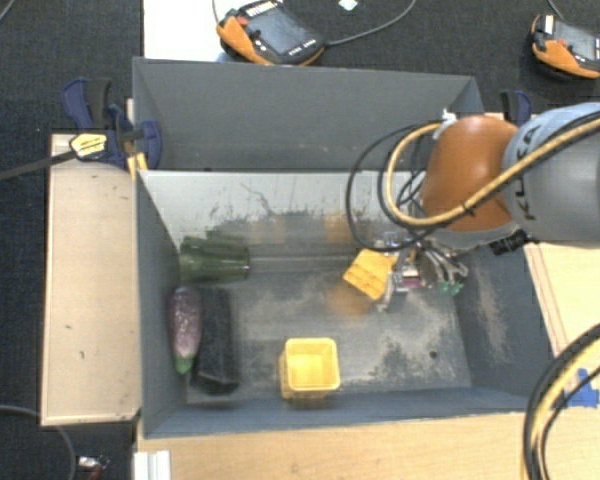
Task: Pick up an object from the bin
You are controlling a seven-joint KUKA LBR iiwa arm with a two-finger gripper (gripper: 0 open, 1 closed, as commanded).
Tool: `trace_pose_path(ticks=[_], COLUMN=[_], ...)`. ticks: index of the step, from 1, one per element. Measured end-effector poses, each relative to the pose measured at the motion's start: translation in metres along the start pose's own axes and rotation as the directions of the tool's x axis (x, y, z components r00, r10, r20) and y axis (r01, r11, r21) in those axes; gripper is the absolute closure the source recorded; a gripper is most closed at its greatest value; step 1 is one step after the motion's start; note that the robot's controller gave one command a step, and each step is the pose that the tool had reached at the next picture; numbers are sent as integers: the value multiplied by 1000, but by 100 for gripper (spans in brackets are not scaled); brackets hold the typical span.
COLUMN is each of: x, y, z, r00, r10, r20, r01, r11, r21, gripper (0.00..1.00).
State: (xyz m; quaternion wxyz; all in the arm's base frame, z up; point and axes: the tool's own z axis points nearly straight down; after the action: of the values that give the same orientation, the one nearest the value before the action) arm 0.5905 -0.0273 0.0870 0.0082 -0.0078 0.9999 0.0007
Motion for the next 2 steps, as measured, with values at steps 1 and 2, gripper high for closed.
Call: trace_pose_path(ticks=[1,2], x=[-1,1], y=[0,0], z=[-14,-35], r00=[1000,1000], r10=[0,0], r20=[3,-7], r01=[0,0], r11=[1000,1000], r21=[0,0], gripper=[100,100])
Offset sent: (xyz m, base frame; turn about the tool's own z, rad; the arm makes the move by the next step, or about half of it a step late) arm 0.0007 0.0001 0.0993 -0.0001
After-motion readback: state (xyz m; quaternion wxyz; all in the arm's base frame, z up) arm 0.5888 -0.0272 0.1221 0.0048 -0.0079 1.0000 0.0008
